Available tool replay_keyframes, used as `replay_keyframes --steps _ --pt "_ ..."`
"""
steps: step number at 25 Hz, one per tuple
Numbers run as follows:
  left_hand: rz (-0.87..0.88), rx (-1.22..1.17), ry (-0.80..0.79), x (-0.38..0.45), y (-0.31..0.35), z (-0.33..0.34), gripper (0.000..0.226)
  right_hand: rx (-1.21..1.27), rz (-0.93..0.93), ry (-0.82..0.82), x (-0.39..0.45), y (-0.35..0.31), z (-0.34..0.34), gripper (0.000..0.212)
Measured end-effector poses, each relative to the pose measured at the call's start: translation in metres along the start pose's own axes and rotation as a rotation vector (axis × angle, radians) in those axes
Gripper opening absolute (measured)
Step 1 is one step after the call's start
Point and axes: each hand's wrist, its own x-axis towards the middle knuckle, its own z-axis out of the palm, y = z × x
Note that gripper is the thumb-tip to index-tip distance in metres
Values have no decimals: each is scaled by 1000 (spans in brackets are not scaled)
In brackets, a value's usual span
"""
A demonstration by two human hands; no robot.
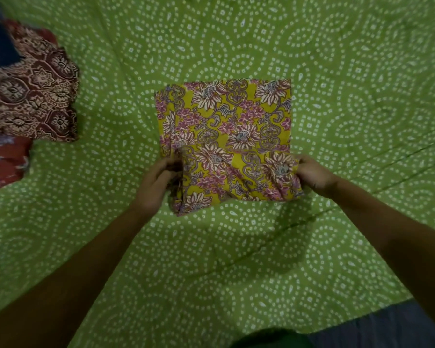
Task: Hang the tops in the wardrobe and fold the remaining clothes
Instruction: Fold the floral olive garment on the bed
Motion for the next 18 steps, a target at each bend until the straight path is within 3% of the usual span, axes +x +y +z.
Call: replay_keyframes --steps 2,4,6,8,10,12,14,18 --pt "49 98 342 -30 -22 11 31 103 -56 233 -15 21 11 27" --pt "-200 -20 495 -62 -32 34 71 257 -39 500 -32 42 23 22" --pt "-327 -168 435 -79 -27 57 84 485 16 565 -50 51 36 9" --pt "-240 -96 417 -81 -14 68 78 595 68 448 -62 47 49 15" --pt "-168 83 417 -76 3 70 64 479 49 368 -66 42 58 22" --pt "-200 222 427 -76 10 64 43 268 11 442 -69 41 62 39" --pt "-169 274 414 -90 9 51 42 193 -26 511 -85 44 62 26" --pt "50 345 169 -149 -40 23 32 6 25 382 -146 68 68 22"
